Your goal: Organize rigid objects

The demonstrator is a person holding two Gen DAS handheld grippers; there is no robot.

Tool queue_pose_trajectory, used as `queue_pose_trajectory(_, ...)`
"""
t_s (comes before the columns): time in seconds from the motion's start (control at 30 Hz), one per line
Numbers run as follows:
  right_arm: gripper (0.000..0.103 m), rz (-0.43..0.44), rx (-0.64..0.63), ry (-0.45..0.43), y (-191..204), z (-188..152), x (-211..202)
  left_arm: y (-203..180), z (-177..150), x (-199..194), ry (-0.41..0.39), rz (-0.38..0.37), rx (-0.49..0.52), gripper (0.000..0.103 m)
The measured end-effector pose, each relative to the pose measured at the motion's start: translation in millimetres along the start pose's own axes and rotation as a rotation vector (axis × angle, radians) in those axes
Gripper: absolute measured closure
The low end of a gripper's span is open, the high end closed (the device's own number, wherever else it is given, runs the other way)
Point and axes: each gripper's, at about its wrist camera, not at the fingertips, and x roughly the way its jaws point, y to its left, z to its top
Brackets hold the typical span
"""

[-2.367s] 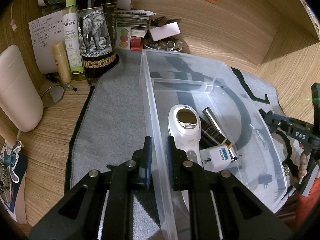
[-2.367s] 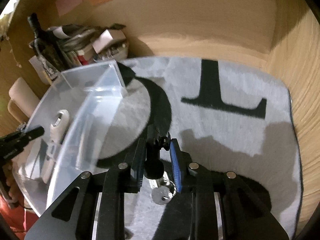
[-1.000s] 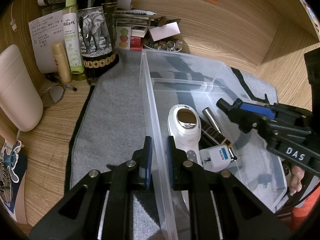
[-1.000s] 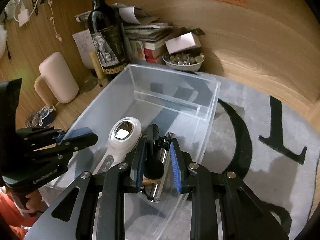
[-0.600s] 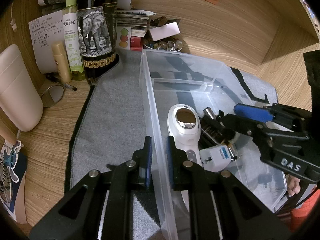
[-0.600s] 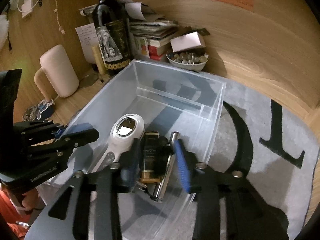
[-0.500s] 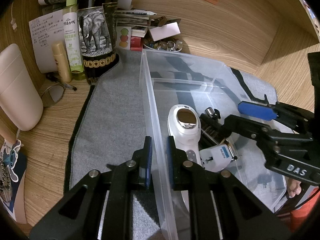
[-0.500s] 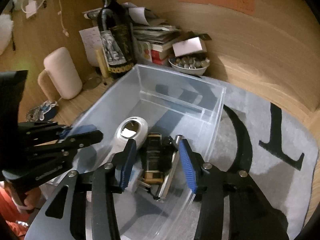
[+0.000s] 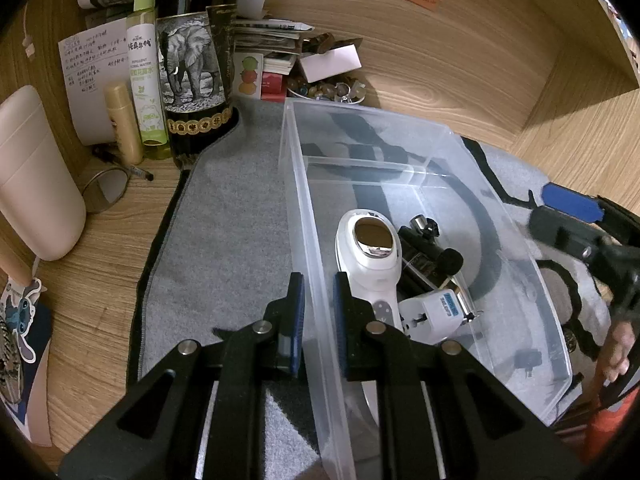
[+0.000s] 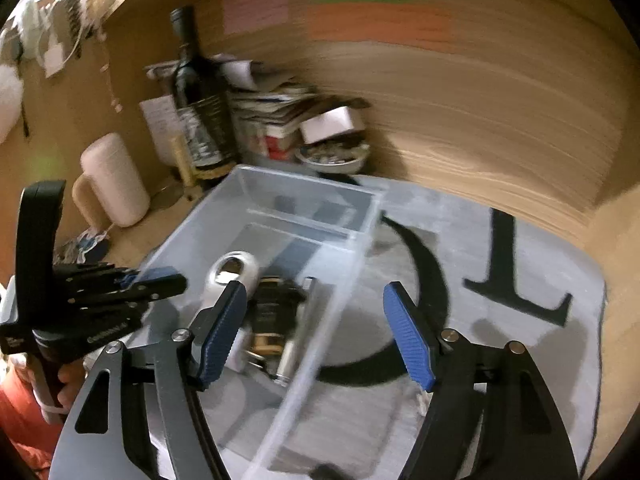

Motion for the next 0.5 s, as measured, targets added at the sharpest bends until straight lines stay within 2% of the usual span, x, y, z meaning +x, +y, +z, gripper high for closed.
queue_pose_trajectory(0.27,0.034,-0.105,0.099,0.013,-47.3,-14.4,-16.5,1.4,0.0,-0.3,-0.001,0.000,0.000,0.090)
queue_pose_trajectory(0.4,0.034,-0.154,0.144,0.061,-68.7,-30.2,-14.3,1.7,-0.1,-0.3,-0.002,0.000,0.000,0.090)
queue_pose_trajectory(0.5,0.034,-0.156,0.151,0.117,-76.4,-43.4,-5.7,1.6,-0.1,-0.3,-0.001,0.000,0.001,0.090)
